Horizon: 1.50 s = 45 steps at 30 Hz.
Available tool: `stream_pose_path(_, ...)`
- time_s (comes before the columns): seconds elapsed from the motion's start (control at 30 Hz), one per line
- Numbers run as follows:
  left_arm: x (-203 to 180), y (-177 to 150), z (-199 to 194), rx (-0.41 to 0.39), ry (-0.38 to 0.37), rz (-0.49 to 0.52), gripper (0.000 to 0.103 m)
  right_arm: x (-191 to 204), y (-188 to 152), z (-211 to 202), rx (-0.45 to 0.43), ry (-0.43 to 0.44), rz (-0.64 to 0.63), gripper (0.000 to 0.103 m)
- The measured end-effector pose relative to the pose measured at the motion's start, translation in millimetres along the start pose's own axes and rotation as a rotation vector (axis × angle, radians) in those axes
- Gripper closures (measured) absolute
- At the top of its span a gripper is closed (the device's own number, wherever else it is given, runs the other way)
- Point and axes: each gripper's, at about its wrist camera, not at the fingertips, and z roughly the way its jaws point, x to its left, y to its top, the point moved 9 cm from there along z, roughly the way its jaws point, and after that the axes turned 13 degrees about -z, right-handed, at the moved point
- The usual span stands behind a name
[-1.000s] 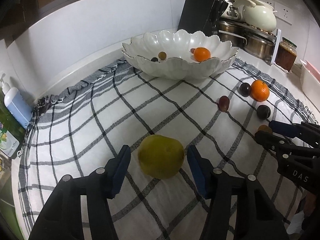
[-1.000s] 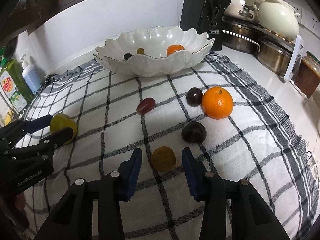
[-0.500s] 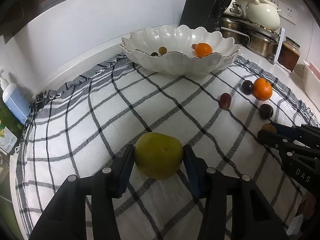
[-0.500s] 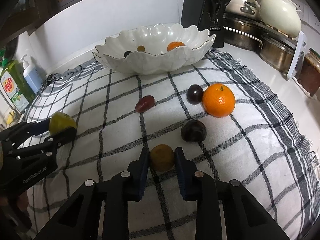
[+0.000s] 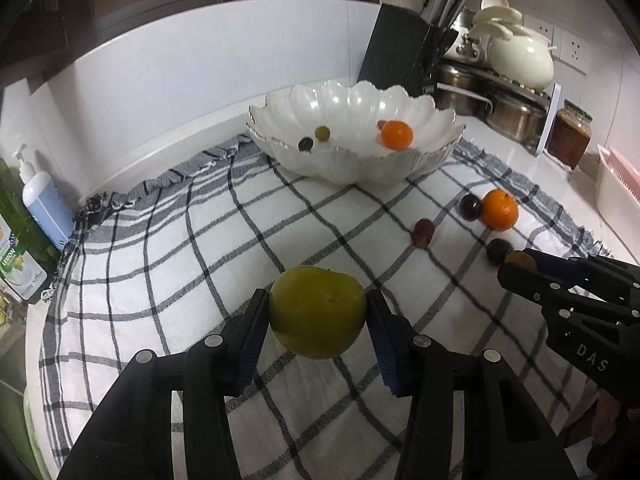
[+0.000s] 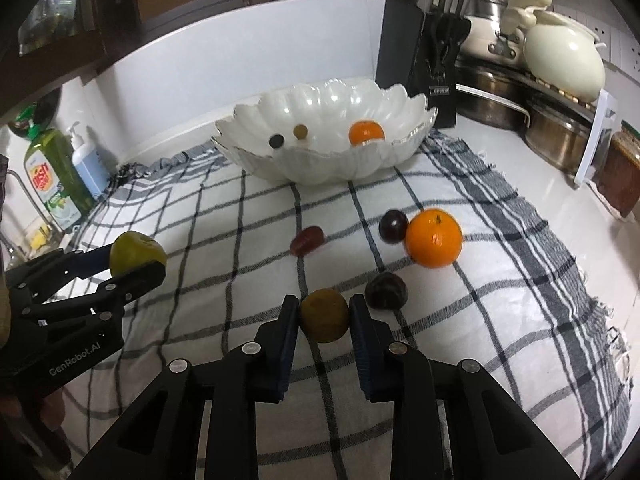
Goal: Organize fruits
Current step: 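Carry the green and brown fruits into the white bowl and open both tools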
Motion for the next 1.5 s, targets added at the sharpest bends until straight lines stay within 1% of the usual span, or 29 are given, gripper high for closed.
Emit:
stream_pose_path(0.2,-5.8,9.4,-18.7,-0.042,0.001,-0.019,0.054,-0.1,9.9,-16.2,-0.046,0.009,-0.017,0.076)
stream_pose_path(0.4,-13.7,21.4,-35.9,-0.088,-0.014,-0.035,0.054,1.2,23.6,-33.9,-0.097,0.011,-0.046,0.076)
stream_pose_path(0.67,-25.1,48.6,-57.8,-0.174,-0.028,-0.036,0.054,-5.9,47.1,-54.9,-0.163,0.008,-0.05,0.076)
stream_pose_path(0.93,-35.2,78.6,-70.1,-0.248,-0.04,-0.021,0.054,-17.4,76.5,-63.6,-0.212,-0.002,-0.058,0.076)
stream_pose_path(1.17,-41.1,101.5,-69.5,-0.266,-0.073,-0.03,0.054,-27.8,104.7,-63.7,-0.249,-0.021,-0.066,0.076)
stream_pose_path(1.3,-44.9,114.6,-69.0,-0.272,-0.092,-0.033,0.055,-33.2,120.1,-61.6,-0.264,-0.015,-0.062,0.076)
stream_pose_path(1.5,-46.8,136.0,-64.0,-0.286,-0.08,-0.031,0.054,-43.7,142.8,-55.4,-0.278,-0.018,-0.062,0.076)
